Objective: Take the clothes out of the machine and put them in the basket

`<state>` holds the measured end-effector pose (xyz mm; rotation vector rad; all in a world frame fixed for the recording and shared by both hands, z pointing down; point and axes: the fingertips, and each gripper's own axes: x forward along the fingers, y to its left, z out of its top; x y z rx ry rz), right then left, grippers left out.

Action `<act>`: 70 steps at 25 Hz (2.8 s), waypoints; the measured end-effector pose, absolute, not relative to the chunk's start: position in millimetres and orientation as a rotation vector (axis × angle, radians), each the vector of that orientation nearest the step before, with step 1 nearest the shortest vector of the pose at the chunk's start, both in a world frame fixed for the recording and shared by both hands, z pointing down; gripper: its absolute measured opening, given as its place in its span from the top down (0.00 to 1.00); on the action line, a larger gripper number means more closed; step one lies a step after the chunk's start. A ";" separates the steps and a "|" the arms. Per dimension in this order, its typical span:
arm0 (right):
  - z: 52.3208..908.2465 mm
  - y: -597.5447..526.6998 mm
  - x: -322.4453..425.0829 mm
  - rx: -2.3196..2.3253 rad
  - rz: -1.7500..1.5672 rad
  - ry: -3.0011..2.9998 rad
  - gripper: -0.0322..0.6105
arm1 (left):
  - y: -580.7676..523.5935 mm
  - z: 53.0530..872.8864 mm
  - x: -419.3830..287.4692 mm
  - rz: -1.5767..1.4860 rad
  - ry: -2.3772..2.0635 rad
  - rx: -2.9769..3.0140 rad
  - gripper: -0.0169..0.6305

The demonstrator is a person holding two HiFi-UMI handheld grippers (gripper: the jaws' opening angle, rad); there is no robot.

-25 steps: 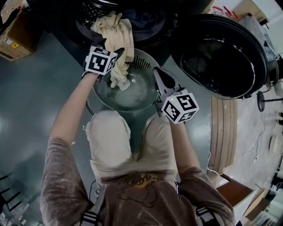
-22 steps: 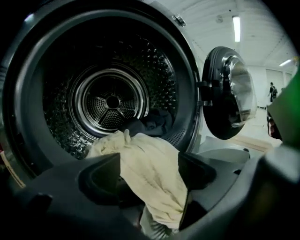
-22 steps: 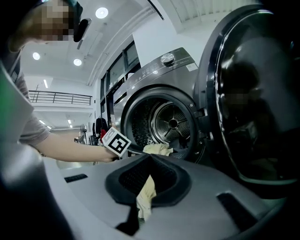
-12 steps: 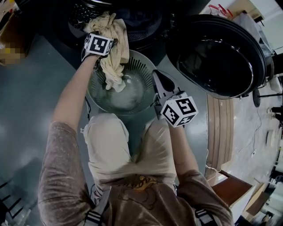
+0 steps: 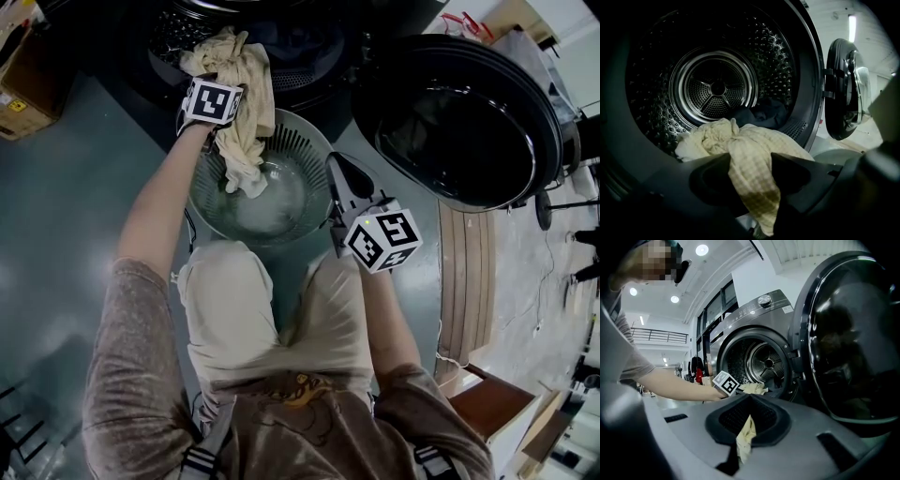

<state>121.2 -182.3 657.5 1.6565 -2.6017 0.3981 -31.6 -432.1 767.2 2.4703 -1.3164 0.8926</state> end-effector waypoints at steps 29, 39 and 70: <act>637.2 -159.1 110.1 1.528 0.358 -2.716 0.95 | -213.0 681.8 -2.1 0.729 -0.919 2.651 0.83; 637.1 -158.0 93.9 1.467 0.347 -2.740 0.95 | -174.5 681.1 -7.5 0.762 -0.809 2.661 0.71; 650.3 -175.3 103.5 1.616 0.403 -2.650 0.95 | -373.9 724.7 37.0 0.699 -1.109 2.669 0.36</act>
